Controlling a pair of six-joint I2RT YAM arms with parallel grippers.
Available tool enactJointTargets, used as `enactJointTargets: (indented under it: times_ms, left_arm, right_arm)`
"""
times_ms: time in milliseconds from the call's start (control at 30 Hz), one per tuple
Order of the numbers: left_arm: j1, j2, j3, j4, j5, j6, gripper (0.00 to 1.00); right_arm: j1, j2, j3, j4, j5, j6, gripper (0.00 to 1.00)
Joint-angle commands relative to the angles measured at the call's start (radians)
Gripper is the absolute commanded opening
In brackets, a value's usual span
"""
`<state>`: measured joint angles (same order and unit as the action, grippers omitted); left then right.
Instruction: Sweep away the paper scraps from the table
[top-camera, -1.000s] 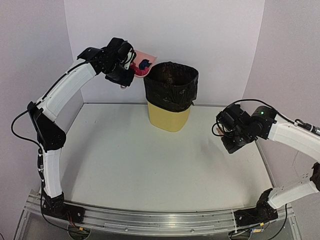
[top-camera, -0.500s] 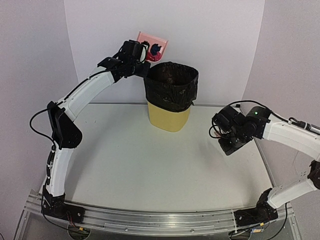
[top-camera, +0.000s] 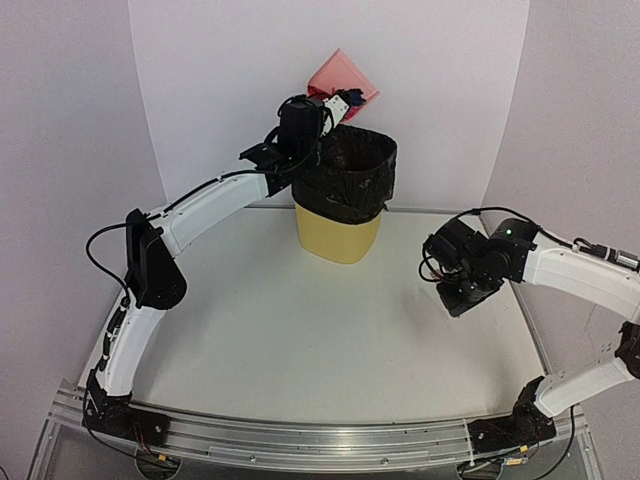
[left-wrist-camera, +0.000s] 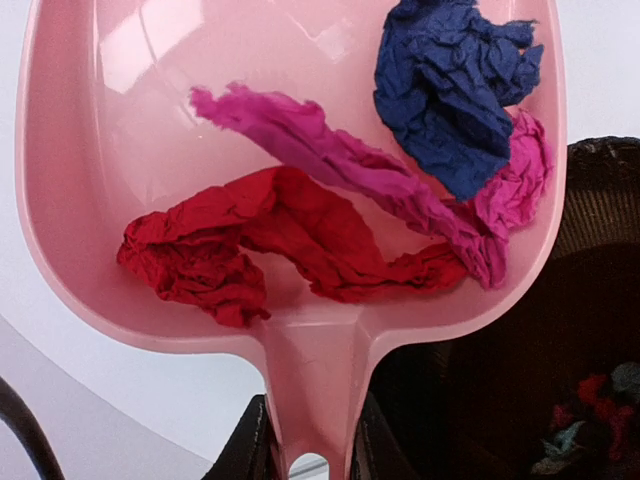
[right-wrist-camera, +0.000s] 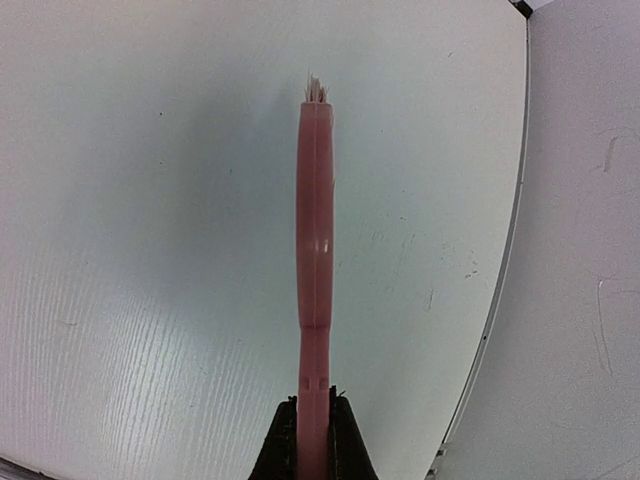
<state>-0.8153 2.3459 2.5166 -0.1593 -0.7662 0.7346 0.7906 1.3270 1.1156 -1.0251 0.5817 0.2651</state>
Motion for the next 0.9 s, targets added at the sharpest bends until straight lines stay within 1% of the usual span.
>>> enactJointTargets:
  times_ms: [0,133,200,267,367,500,533,600,667,700,800,833,867]
  left_arm:
    - [0.001,0.031,0.027,0.247,-0.13,0.373,0.0]
    - [0.006,0.053,-0.009,0.342,-0.184,0.517,0.0]
    - [0.007,0.067,-0.025,0.444,-0.209,0.623,0.0]
    - [0.007,0.084,-0.013,0.501,-0.226,0.696,0.0]
    - [0.005,0.082,-0.003,0.51,-0.234,0.715,0.0]
    - [0.005,0.051,-0.014,0.49,-0.237,0.69,0.0]
    - [0.005,0.044,-0.009,0.464,-0.235,0.667,0.0]
    - [0.004,0.022,0.009,0.369,-0.226,0.577,0.0]
    - [0.003,-0.013,0.019,0.266,-0.211,0.444,0.0]
    - [0.0,-0.045,0.027,0.188,-0.195,0.357,0.0]
    - [-0.003,-0.172,0.022,-0.127,-0.043,-0.019,0.0]
    - [-0.001,-0.232,-0.014,-0.216,0.045,-0.16,0.0]
    - [0.001,-0.296,-0.059,-0.266,0.112,-0.262,0.0]
  right_arm:
    - [-0.002,-0.016,-0.005,0.007,-0.012,0.035,0.0]
    - [-0.004,-0.034,-0.018,0.007,-0.024,0.044,0.0]
    - [-0.004,-0.039,-0.024,0.008,-0.026,0.048,0.0]
    - [-0.003,-0.043,-0.028,0.008,-0.029,0.051,0.0]
    - [-0.003,-0.049,-0.035,0.007,-0.03,0.054,0.0]
    - [-0.003,-0.055,-0.036,0.007,-0.032,0.056,0.0]
    - [-0.003,-0.055,-0.035,0.007,-0.032,0.057,0.0]
    - [-0.003,-0.055,-0.033,0.007,-0.029,0.06,0.0]
    - [-0.003,-0.054,-0.03,0.008,-0.025,0.064,0.0]
    - [-0.003,-0.054,-0.028,0.008,-0.023,0.064,0.0]
    - [-0.003,-0.054,-0.021,0.007,-0.007,0.065,0.0]
    - [-0.003,-0.054,-0.018,0.008,-0.003,0.065,0.0]
    - [-0.003,-0.054,-0.014,0.008,0.004,0.065,0.0]
